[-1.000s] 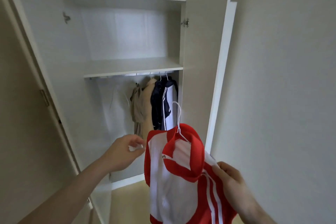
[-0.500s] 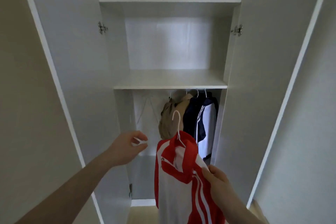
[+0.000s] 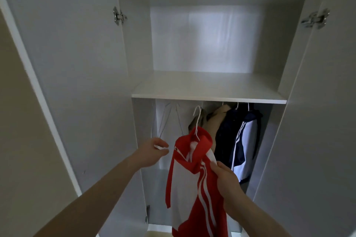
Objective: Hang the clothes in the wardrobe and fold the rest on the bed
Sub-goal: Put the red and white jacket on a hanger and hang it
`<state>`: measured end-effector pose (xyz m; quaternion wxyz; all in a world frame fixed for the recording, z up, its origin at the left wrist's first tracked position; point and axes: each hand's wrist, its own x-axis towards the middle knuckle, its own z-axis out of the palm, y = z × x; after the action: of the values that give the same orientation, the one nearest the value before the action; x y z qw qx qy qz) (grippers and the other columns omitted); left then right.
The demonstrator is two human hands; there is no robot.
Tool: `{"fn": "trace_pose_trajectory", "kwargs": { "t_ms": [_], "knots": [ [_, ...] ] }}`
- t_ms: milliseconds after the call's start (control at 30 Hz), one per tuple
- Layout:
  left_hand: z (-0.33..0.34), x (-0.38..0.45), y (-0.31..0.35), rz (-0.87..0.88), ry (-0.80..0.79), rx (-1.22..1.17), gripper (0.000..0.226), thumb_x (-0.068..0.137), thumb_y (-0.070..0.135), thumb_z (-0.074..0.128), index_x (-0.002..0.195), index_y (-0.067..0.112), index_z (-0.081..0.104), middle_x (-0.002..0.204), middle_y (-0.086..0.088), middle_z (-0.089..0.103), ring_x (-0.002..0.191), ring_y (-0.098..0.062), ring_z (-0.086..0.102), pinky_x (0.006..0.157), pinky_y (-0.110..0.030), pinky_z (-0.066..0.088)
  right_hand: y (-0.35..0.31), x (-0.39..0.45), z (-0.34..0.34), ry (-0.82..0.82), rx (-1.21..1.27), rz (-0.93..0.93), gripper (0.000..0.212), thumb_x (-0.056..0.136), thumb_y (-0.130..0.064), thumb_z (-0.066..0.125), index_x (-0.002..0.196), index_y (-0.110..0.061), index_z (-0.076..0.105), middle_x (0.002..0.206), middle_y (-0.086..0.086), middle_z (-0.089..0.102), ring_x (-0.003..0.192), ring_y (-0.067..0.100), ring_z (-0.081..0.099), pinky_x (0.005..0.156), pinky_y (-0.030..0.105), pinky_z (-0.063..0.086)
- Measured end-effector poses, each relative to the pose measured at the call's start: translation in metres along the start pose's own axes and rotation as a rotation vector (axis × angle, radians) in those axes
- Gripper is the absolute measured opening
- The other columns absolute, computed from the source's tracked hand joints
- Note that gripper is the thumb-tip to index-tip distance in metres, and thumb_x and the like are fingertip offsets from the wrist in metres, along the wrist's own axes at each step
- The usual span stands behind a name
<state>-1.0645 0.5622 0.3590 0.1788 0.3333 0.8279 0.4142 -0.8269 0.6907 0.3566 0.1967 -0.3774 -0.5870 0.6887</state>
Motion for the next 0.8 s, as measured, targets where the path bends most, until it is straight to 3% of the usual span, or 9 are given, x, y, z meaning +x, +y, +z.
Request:
{"fn": "trace_pose_trajectory", "kwargs": {
  "t_ms": [200,333,467,567,700,800],
  "knots": [
    [0.009,0.137,-0.027,-0.143,-0.09,-0.109,0.028,0.098,0.019,0.067,0.124,0.012,0.064,0.122,-0.011,0.063,0.095,-0.017,0.059,0.07,-0.023,0.049,-0.012,0.079,0.039,0.06,0.005,0.037,0.025,0.108,-0.025,0.051,0.108,-0.012,0.072,0.09,0.012,0.079,0.085,0.03,0.077,0.07,0.037,0.06],
    [0.013,0.214,-0.041,-0.187,-0.126,-0.079,0.032,0.099,0.017,0.065,0.129,0.01,0.063,0.114,-0.009,0.063,0.09,-0.016,0.058,0.067,-0.026,0.053,-0.011,0.124,0.059,0.09,-0.047,0.074,0.025,0.107,-0.027,0.05,0.109,-0.012,0.07,0.092,0.013,0.079,0.086,0.03,0.077,0.072,0.039,0.063],
    [0.027,0.267,-0.044,-0.206,-0.206,-0.03,0.038,0.099,0.022,0.066,0.136,0.012,0.058,0.12,-0.009,0.058,0.1,-0.02,0.057,0.083,-0.032,0.056,-0.01,0.155,0.059,0.149,-0.043,0.11,0.022,0.107,-0.027,0.05,0.109,-0.014,0.068,0.084,0.006,0.079,0.076,0.023,0.078,0.063,0.032,0.06],
    [0.041,0.3,-0.04,-0.18,-0.253,-0.034,0.043,0.099,0.022,0.065,0.14,0.015,0.056,0.127,-0.008,0.054,0.106,-0.021,0.057,0.091,-0.035,0.055,-0.012,0.173,0.047,0.221,-0.084,0.119,0.022,0.107,-0.03,0.052,0.108,-0.014,0.067,0.083,0.006,0.079,0.075,0.024,0.078,0.071,0.038,0.061],
    [0.062,0.337,-0.031,-0.121,-0.274,-0.128,0.043,0.099,0.022,0.066,0.141,0.015,0.058,0.141,-0.006,0.055,0.116,-0.018,0.056,0.085,-0.019,0.048,-0.015,0.19,0.032,0.245,-0.153,0.139,0.021,0.106,-0.031,0.054,0.107,-0.015,0.067,0.095,0.012,0.078,0.088,0.031,0.076,0.09,0.051,0.061],
    [0.085,0.358,-0.023,-0.133,-0.306,-0.214,0.039,0.101,0.018,0.062,0.14,0.014,0.061,0.147,-0.007,0.054,0.125,-0.02,0.053,0.097,-0.022,0.043,-0.018,0.2,0.024,0.221,-0.179,0.16,0.022,0.105,-0.03,0.055,0.105,-0.013,0.068,0.093,0.012,0.078,0.086,0.031,0.077,0.088,0.05,0.062]
  ]
}}
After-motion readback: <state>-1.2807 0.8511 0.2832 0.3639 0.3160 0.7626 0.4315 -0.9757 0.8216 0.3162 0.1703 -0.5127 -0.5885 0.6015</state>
